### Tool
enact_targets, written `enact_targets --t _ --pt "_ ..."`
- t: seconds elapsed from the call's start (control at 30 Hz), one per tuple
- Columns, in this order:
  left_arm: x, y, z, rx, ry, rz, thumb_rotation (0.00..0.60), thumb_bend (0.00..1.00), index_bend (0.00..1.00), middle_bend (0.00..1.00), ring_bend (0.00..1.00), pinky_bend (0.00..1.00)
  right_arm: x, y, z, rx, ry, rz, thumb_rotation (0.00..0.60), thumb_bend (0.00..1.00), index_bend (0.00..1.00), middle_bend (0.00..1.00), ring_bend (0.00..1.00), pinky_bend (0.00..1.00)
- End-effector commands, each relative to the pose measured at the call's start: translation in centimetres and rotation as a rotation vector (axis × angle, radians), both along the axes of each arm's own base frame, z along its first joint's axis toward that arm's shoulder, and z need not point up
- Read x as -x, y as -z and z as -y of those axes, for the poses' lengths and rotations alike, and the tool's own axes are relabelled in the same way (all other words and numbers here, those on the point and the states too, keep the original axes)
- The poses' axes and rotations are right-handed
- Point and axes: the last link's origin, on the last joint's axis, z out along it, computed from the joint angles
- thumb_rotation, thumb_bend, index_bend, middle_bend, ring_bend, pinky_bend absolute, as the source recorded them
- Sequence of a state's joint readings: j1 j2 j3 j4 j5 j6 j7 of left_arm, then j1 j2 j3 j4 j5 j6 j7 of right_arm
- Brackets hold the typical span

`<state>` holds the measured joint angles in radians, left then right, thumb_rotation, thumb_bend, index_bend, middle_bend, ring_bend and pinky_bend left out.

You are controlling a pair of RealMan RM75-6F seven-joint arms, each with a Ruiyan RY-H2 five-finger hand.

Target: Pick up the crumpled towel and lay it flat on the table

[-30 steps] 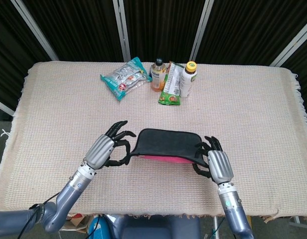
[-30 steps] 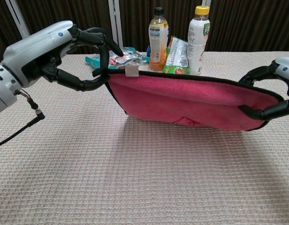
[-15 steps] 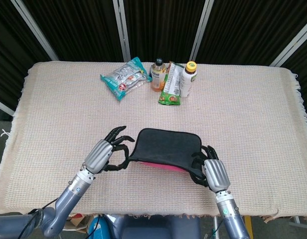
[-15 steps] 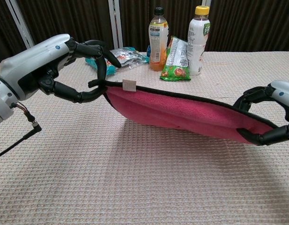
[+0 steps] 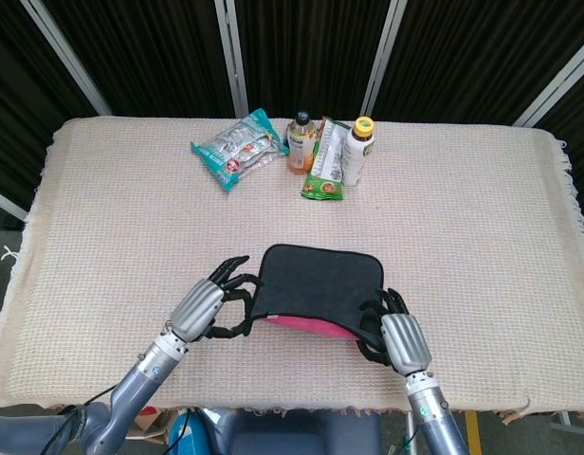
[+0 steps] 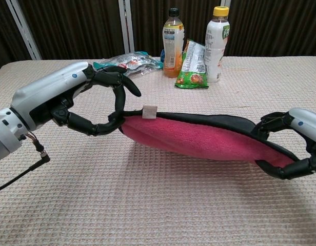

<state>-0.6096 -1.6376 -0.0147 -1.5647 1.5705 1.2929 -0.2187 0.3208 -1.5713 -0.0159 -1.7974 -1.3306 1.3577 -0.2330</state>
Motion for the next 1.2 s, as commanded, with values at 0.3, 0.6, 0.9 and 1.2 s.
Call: enact_targets --t 0.3,0.6,0.9,1.2 --pt "0.2 1.5 0.7 0.063 -0.010 -0.027 0.600 0.47 0.63 0.27 0.03 0.02 1.0 -0.1 -0.6 -0.014 0.020 0.000 0.600 0.60 0.75 0.34 0.11 0.06" --pt "-0.1 2.1 1.2 0.086 -0.009 -0.029 0.600 0.47 0.63 0.27 0.03 0.02 1.7 0.2 -1.4 -0.037 0.033 0.003 0.600 0.60 0.75 0.34 0.11 0.06" --pt "0.0 2.4 1.5 0.097 -0.013 -0.033 0.600 0.47 0.63 0.27 0.03 0.02 2.0 0.6 -2.1 -0.060 0.039 0.003 0.600 0.60 0.75 0.34 0.11 0.06" --pt "0.2 2.4 1.6 0.106 -0.015 -0.030 0.600 0.47 0.63 0.27 0.03 0.02 2.0 0.9 -2.7 -0.075 0.038 0.009 0.600 0.59 0.75 0.34 0.11 0.06"
